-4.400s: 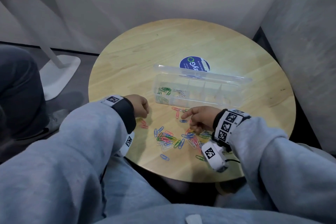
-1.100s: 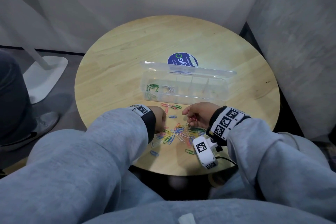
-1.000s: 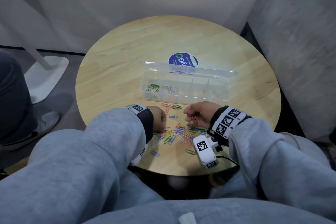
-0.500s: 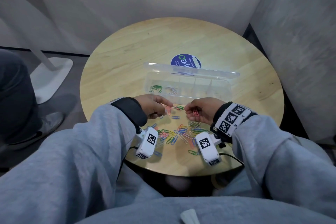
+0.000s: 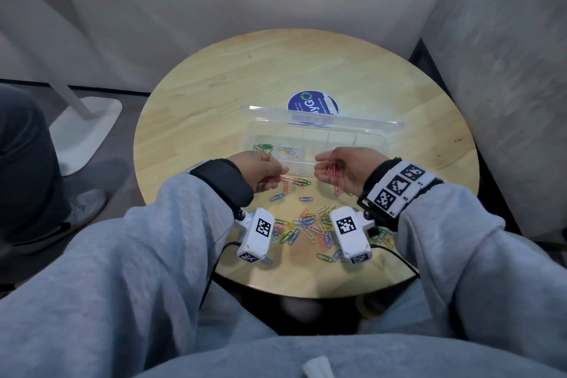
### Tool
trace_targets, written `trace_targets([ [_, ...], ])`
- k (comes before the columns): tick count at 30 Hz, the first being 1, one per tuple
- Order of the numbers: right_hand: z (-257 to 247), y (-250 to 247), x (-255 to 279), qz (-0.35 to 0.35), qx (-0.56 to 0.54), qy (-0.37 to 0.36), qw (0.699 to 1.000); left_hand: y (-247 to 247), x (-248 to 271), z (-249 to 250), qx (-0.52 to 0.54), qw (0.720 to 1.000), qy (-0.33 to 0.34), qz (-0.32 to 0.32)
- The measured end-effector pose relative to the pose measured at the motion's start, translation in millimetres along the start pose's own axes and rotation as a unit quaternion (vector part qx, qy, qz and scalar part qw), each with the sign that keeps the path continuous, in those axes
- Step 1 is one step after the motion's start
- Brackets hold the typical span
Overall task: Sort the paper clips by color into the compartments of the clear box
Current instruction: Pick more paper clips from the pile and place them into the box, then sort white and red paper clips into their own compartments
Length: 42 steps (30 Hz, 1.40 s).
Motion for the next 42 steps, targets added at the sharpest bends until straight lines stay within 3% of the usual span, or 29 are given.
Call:
trace_targets([
  [4,-23.4,5.9,-11.7,0.064,-0.019,-0.044,0.997,7.9,-0.4,20.2,0.080,0.996,-0.013,0.024],
  [8,-26.2,8.9,-21.1,0.095,0.068,-0.074,0.990,14.1,-1.5,36.6,0.098,0.995,-0.009,0.018],
  [15,-10.6,-11.8,-13.2,0.070,0.039,-0.112,0.990,28.5,-11.9,56.7,0.146,0.988,0.020,0.037],
  [22,11.1,-33.5,-9.3,0.062,0.158,-0.086,0.982,44.7,-15.4,53.2,0.151,0.987,0.051,0.011],
  [27,17.0,-26.4,-10.5,0.066,0.248,-0.087,0.963,16.1,-13.0,52.4,0.064,0.992,0.100,0.041],
  [30,21.7,-16.4,-10.2,0.068,0.342,-0.086,0.933,-9.2,-4.4,47.6,-0.116,0.985,0.117,0.056],
  [35,30.6,7.0,-17.1,0.067,0.519,-0.036,0.851,-28.3,3.2,19.2,-0.367,0.927,0.076,0.030],
  [40,34.4,21.9,-21.8,0.107,0.668,-0.047,0.735,-28.4,0.4,-9.7,-0.488,0.872,-0.022,-0.014],
  [42,35.4,23.8,-23.9,0.104,0.693,-0.061,0.711,-25.2,-1.5,-18.4,-0.524,0.849,-0.058,-0.046],
])
Point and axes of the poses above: each hand's wrist, its own x-axis away from the middle knuckle, its own y-axis out of the palm, z = x × y, the point moved 2 cm from there along -x, towards the middle knuckle, and after that the axes turned 10 degrees about y, right-handed, at the moved point
